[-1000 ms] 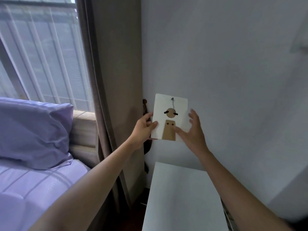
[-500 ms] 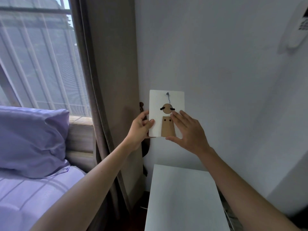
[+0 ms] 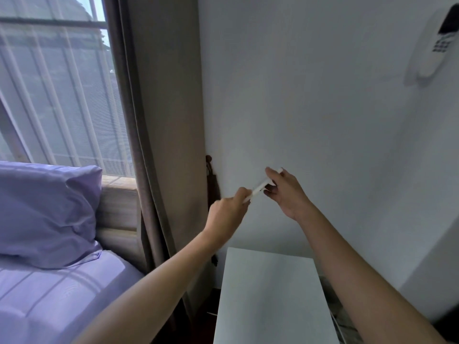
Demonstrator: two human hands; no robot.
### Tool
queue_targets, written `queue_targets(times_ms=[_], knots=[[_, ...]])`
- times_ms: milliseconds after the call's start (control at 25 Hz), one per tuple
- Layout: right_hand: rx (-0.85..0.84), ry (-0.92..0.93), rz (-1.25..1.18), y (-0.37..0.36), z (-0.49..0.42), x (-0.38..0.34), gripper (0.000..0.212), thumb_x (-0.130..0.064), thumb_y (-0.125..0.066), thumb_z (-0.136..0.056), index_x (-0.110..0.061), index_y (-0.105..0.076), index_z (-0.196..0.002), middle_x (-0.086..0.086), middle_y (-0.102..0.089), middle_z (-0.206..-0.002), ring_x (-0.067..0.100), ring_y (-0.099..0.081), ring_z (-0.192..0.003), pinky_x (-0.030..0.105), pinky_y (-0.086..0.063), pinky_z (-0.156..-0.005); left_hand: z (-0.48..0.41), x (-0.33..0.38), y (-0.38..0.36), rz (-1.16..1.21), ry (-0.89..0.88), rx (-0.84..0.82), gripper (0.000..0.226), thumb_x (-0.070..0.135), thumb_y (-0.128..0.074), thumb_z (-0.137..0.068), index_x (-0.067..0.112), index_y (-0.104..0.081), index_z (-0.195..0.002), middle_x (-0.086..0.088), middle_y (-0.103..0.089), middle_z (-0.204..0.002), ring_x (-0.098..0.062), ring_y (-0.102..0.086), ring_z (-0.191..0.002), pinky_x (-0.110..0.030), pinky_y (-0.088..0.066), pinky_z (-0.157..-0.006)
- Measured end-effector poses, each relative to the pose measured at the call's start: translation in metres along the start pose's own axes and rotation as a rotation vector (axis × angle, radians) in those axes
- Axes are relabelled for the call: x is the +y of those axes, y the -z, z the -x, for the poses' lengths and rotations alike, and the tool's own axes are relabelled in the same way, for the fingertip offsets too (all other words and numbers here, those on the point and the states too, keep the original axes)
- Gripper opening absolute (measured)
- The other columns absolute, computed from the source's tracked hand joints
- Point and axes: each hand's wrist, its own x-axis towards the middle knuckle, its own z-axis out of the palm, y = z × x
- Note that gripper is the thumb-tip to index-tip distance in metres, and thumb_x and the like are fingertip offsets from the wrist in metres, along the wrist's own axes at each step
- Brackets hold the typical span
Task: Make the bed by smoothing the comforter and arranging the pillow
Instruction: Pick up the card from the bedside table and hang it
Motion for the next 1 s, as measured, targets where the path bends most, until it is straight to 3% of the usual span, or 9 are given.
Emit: queue_targets(times_ms=[80,160,240,360,480,560,680,880,1000], knots=[[0.058,0.009,-0.048,0.004,0.000,0.005,0.012,-0.007,-0.050,-0.094,-0.014,-0.043,-0.101,0.013,-0.056,-0.096,0.027,-0.058,-0.094,0.034,-0.053,-0.084,0.008,0.007,-0.007,-0.117,-0.119,0.025,0.019,0.037,-0.044,-0.085,0.027,-0.043,-0.101,0.001,-0.067,-0.056,-0.024,-0.058,-0.036,-0.023,-0.041,-0.031],[0.142,0.004,-0.016,0.011,0.002,0.008,0.011,0.002,-0.041,-0.094,-0.005,-0.051,-0.096,0.015,-0.061,-0.095,0.022,-0.062,-0.083,0.027,-0.057,-0.070,0.014,0.013,-0.013,-0.184,-0.211,0.049,0.023,0.041,-0.045,-0.084,0.028,-0.051,-0.101,0.008,-0.074,-0.077,-0.016,-0.066,-0.048,-0.021,-0.041,-0.035],[0.197,-0.011,-0.002,0.024,0.004,0.007,0.017,0.000,-0.041,-0.097,-0.001,-0.056,-0.106,0.012,-0.065,-0.094,0.019,-0.063,-0.081,0.025,-0.055,-0.065,0.011,0.017,-0.004,-0.069,-0.096,-0.035,0.028,0.046,-0.043,-0.093,0.029,-0.057,-0.111,0.009,-0.069,-0.116,-0.014,-0.071,-0.086,-0.026,-0.049,-0.057],[0.191,-0.024,-0.005,0.044,0.006,-0.001,0.021,-0.006,-0.044,-0.099,-0.001,-0.056,-0.114,0.010,-0.067,-0.097,0.020,-0.065,-0.084,0.028,-0.057,-0.070,-0.006,-0.003,0.003,0.078,0.193,-0.100,0.038,0.039,-0.044,-0.097,0.026,-0.048,-0.132,0.002,-0.045,-0.147,-0.020,-0.041,-0.137,-0.039,-0.043,-0.104],[0.139,-0.020,0.034,0.051,0.010,-0.011,0.017,-0.010,-0.044,-0.100,-0.006,-0.061,-0.100,0.009,-0.068,-0.094,0.018,-0.067,-0.080,0.027,-0.058,-0.068,-0.025,-0.011,0.014,0.463,0.383,-0.309,0.053,0.032,-0.052,-0.095,0.021,-0.035,-0.144,-0.001,-0.052,-0.141,-0.019,-0.049,-0.130,-0.038,-0.039,-0.109],[0.099,-0.004,0.049,0.051,0.011,-0.017,0.017,-0.010,-0.045,-0.099,-0.009,-0.061,-0.097,0.008,-0.069,-0.091,0.014,-0.070,-0.073,0.026,-0.058,-0.063,-0.031,-0.005,0.016,0.675,0.456,-0.434,0.051,0.029,-0.056,-0.093,0.020,-0.042,-0.141,0.000,-0.064,-0.128,-0.017,-0.058,-0.120,-0.037,-0.046,-0.103],[0.072,0.029,0.059,0.049,0.010,-0.021,0.016,-0.011,-0.046,-0.099,-0.011,-0.062,-0.097,0.006,-0.069,-0.089,0.012,-0.069,-0.071,0.024,-0.057,-0.061,-0.035,0.003,0.019,0.866,0.522,-0.395,0.042,0.015,-0.061,-0.091,0.016,-0.053,-0.132,-0.008,-0.073,-0.108,-0.021,-0.069,-0.102,-0.043,-0.057,-0.086],[0.151,0.084,0.335,0.047,0.012,-0.022,0.019,-0.022,-0.048,-0.098,-0.028,-0.066,-0.095,-0.002,-0.069,-0.094,0.017,-0.065,-0.085,0.031,-0.054,-0.072,-0.035,0.005,0.016,0.848,0.517,-0.290,0.033,0.009,-0.062,-0.090,0.014,-0.058,-0.122,-0.010,-0.075,-0.100,-0.026,-0.071,-0.095,-0.045,-0.059,-0.080],[0.211,0.045,0.701,0.054,0.009,-0.002,0.029,-0.021,-0.036,-0.096,-0.013,-0.061,-0.108,0.010,-0.067,-0.105,0.029,-0.065,-0.097,0.039,-0.058,-0.075,-0.021,0.005,-0.005,0.729,0.523,-0.224,0.029,0.012,-0.063,-0.088,0.023,-0.057,-0.115,-0.003,-0.075,-0.099,-0.018,-0.072,-0.091,-0.044,-0.060,-0.078]])
